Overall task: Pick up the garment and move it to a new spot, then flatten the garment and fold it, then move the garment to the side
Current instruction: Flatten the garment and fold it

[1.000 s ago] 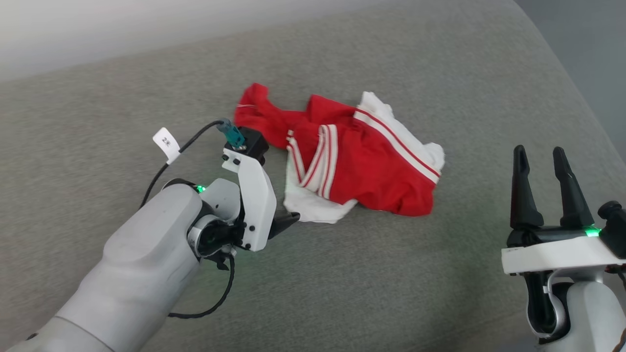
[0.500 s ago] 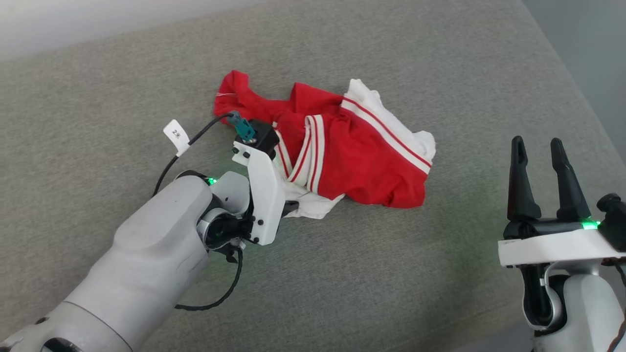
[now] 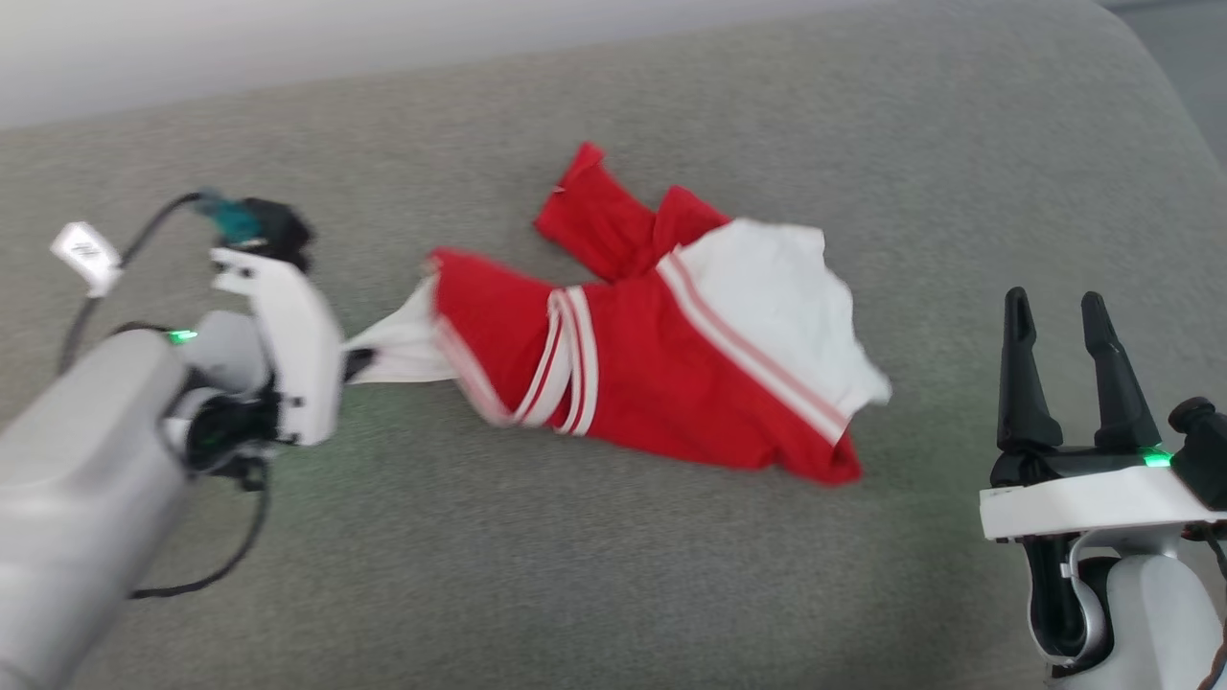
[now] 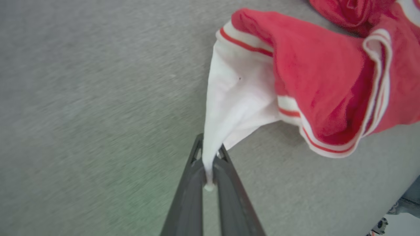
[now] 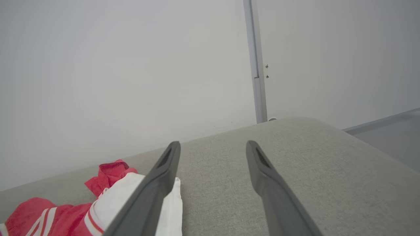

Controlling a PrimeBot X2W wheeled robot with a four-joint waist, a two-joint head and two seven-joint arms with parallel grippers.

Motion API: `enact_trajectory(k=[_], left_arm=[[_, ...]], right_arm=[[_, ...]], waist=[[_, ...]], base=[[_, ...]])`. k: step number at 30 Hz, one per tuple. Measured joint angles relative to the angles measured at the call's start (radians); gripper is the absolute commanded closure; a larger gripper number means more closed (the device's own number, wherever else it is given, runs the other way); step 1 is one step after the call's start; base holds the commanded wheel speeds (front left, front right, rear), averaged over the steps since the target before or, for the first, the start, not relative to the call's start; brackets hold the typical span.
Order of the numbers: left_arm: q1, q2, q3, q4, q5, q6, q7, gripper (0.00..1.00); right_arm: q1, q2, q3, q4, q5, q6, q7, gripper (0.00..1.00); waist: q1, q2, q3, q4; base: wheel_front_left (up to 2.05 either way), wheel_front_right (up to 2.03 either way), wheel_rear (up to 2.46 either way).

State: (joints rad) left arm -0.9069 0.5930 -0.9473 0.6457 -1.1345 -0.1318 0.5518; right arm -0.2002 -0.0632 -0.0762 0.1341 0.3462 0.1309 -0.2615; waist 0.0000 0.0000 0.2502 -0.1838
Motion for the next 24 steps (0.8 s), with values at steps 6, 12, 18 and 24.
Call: enact_trajectory(k=[6,12,18,24], left_arm=[[0.037,0.124,0.021,-0.013,0.001,0.043,-0.008,1.0],[0.102,0.188,0.056,0.022,-0.008,0.074,-0.096,1.0],[0.12,0.186,0.083,0.064,-0.023,0.085,-0.184,1.0],[0.151,0.17,0.074,0.122,-0.009,0.083,-0.219,1.0]], right_arm=[[0.003,-0.002,0.009,0.002,-0.004,0.0,0.0,0.0],[0.004,-0.015,0.01,0.002,-0.004,0.0,0.0,0.0],[0.006,-0.03,0.008,0.002,-0.004,0.0,0.0,0.0],[0.006,-0.039,0.018,0.009,-0.004,0.0,0.0,0.0]], waist=[[0.0,0.0,-0.022,0.053],[0.0,0.0,-0.024,0.058],[0.0,0.0,-0.022,0.052],[0.0,0.0,-0.023,0.052]], base=[[0.0,0.0,0.0],[0.0,0.0,0.0],[0.0,0.0,0.0],[0.0,0.0,0.0]])
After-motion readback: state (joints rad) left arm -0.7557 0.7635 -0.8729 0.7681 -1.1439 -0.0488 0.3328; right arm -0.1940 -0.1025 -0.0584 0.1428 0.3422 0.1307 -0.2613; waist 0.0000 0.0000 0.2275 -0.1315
